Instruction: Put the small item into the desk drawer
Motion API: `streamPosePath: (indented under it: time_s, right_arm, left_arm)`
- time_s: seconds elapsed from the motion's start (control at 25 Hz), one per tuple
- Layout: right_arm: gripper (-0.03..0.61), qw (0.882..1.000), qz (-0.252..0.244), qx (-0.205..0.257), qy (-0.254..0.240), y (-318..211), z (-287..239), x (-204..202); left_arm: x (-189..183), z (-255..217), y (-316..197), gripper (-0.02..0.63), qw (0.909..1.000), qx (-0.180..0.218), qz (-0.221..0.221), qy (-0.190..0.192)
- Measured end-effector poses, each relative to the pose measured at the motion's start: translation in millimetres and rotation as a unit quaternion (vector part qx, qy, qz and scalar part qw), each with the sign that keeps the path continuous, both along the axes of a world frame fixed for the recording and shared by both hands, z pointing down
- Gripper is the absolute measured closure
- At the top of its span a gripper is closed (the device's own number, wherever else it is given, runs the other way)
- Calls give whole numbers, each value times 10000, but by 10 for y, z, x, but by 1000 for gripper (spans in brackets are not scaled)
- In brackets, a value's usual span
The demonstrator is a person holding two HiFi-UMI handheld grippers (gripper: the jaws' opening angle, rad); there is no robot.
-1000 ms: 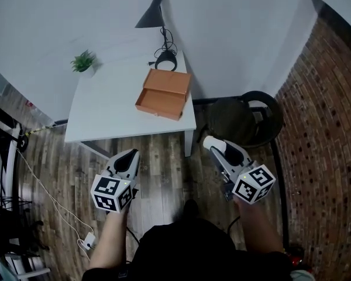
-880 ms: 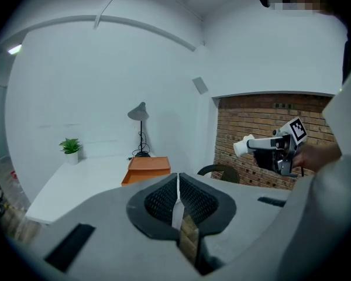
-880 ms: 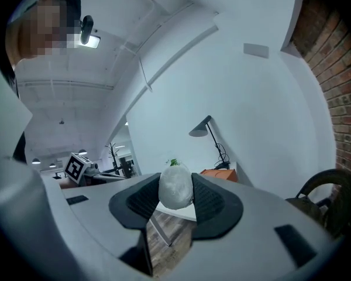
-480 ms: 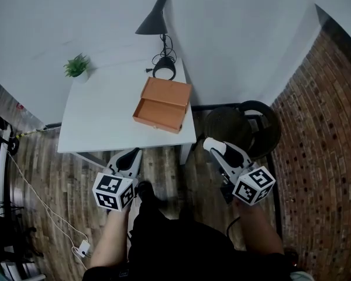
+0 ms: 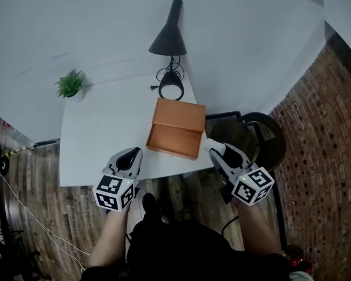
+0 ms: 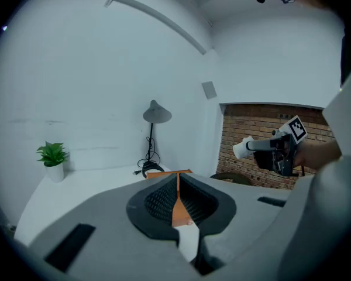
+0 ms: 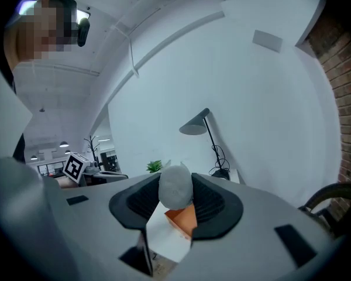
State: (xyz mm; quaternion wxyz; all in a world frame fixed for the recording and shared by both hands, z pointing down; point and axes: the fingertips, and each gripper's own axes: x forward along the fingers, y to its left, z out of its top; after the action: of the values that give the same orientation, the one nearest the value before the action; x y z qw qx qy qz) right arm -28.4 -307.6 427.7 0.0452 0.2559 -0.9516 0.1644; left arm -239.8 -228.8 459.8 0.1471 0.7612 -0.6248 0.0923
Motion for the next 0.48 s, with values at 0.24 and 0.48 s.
streamPosePath:
  time_s: [0.24, 0.48]
  right_arm:
    - [422, 9999, 134, 46, 44, -221, -75, -827]
    - [422, 9983, 515, -82, 245, -366, 42, -1090]
  left_arm:
    - [-645, 40, -412, 594, 9991, -59, 419, 73]
    - [-950, 163, -732, 594, 9962, -138, 841, 156]
